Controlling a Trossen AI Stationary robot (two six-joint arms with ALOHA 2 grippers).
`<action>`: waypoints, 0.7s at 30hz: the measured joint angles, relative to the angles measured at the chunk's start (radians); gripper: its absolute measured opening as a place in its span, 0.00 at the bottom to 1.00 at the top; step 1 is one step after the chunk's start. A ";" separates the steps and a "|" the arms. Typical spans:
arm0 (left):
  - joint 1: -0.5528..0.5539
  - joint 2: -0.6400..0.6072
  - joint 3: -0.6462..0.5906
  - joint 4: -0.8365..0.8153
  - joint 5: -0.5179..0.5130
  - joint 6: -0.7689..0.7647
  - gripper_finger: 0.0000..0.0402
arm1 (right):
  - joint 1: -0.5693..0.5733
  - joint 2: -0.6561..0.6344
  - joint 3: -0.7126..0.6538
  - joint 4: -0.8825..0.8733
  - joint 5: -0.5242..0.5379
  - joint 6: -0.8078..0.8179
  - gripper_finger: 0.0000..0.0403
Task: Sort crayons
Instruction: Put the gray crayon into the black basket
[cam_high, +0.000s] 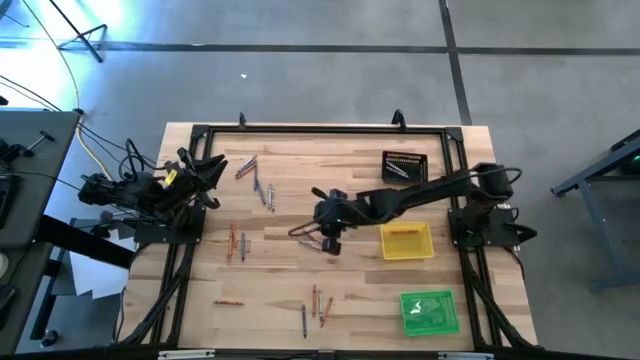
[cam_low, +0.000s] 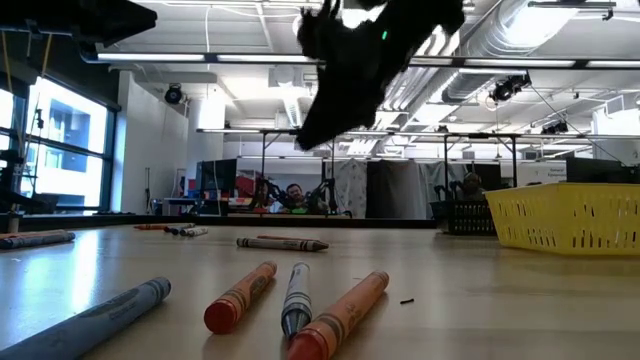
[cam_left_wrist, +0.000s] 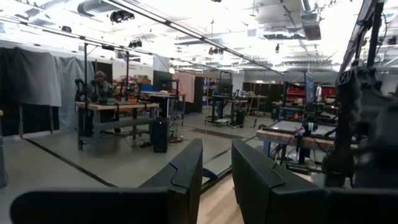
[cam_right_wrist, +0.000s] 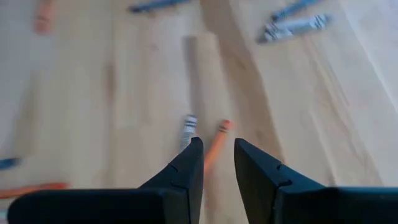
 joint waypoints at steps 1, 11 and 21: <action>0.000 0.000 0.000 0.000 0.000 0.009 0.18 | -0.011 0.019 0.000 0.004 0.000 0.012 0.21; 0.000 0.000 0.000 -0.004 0.000 0.021 0.18 | -0.043 0.168 -0.001 0.106 -0.088 0.094 0.21; 0.000 0.000 0.000 0.009 0.000 0.047 0.18 | -0.020 0.173 -0.001 0.123 -0.183 0.153 0.21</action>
